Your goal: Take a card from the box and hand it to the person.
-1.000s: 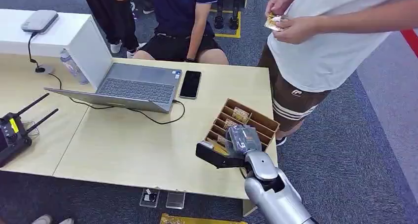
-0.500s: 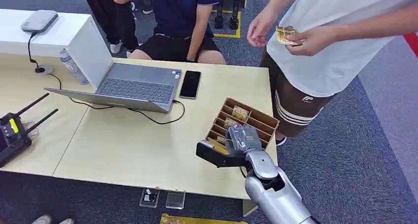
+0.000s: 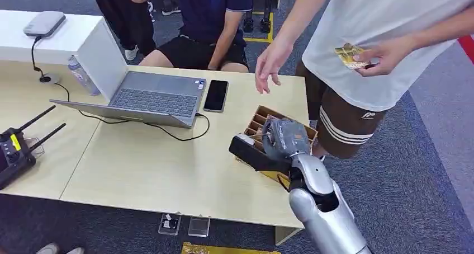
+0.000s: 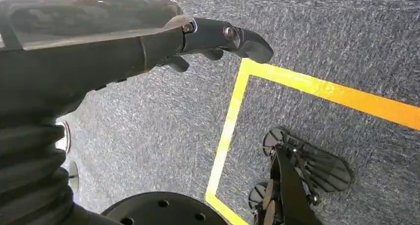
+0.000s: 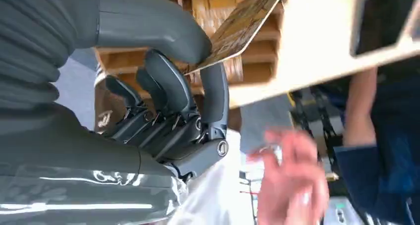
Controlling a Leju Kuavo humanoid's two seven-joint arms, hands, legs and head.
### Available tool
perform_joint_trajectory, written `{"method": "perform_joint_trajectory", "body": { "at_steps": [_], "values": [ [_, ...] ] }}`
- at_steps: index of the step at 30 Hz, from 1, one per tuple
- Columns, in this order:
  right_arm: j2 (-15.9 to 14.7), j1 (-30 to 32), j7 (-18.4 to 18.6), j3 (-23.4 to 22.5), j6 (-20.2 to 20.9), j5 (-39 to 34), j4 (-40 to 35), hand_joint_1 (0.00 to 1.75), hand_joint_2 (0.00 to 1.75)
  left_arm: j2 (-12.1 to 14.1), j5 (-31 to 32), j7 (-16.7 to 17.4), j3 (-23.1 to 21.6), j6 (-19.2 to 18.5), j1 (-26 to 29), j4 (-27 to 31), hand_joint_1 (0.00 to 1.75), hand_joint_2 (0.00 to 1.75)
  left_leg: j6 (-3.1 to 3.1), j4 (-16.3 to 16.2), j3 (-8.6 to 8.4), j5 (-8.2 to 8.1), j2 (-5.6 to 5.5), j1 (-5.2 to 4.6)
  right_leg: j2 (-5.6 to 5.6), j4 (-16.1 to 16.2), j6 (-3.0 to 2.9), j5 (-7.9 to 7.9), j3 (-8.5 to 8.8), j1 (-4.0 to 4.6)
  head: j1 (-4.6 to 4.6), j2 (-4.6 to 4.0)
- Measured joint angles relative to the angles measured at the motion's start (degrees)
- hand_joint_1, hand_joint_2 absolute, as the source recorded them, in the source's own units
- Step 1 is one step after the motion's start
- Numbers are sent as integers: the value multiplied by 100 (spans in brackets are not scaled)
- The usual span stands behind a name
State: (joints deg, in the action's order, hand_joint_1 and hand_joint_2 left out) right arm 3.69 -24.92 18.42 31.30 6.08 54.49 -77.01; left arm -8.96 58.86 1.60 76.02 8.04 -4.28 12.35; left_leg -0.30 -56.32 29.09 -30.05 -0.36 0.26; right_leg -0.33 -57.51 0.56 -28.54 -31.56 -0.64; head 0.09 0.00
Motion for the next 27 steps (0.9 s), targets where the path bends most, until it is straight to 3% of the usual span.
{"method": "perform_joint_trajectory", "body": {
  "at_steps": [13,27],
  "values": [
    [98,-506,-81,-336,76,87,-577,159,175,0,15,35,-2,74,-9,0,0,175,0,0,0,0,0,0,0,-1,0,0,1,0,0,0],
    [457,-1352,-407,-585,-457,9,634,159,175,15,-63,9,11,-234,-49,0,0,175,0,0,0,1,0,0,0,-2,-1,0,1,0,0,0]
  ]
}}
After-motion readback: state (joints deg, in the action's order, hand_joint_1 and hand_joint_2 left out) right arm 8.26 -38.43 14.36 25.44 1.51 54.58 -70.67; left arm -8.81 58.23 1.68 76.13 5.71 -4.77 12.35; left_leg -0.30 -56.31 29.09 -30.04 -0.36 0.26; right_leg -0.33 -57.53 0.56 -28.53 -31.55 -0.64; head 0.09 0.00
